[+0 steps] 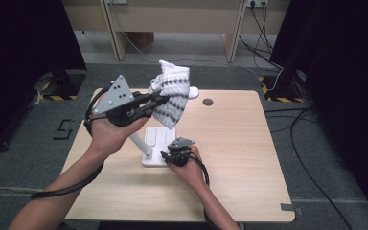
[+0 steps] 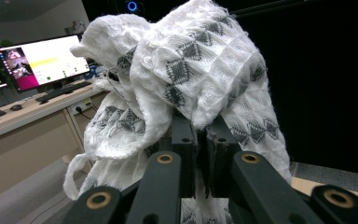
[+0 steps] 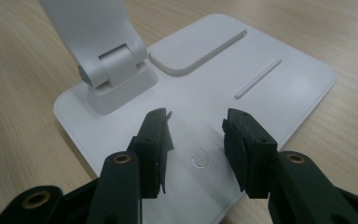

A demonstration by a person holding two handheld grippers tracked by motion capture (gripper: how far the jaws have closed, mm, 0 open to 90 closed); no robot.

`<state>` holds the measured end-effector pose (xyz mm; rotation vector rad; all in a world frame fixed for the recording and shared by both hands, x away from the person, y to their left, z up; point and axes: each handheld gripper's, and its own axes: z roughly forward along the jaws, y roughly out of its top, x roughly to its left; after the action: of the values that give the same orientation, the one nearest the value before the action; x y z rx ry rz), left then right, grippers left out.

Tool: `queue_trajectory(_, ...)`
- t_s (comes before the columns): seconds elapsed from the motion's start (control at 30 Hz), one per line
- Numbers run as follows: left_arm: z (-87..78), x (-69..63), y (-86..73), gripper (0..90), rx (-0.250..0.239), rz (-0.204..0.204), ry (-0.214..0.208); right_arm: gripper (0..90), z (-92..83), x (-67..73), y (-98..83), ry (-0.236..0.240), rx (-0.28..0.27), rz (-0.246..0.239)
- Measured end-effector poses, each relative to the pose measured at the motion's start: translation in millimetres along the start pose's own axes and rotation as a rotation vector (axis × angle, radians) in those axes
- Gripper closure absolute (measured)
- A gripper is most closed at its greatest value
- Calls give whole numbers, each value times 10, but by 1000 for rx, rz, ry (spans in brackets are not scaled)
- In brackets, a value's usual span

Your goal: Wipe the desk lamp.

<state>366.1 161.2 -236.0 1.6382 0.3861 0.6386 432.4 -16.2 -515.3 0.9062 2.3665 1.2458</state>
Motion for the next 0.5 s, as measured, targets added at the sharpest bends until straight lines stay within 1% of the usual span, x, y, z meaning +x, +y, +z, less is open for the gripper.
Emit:
queue_trajectory(0.27,-204,59,-81,841,6,0,27,597,-1,3,0,0,1,2)
queue_trajectory(0.5,-373,135,-155,841,10,-7,60,596,-1,4,-1,-1,1,2)
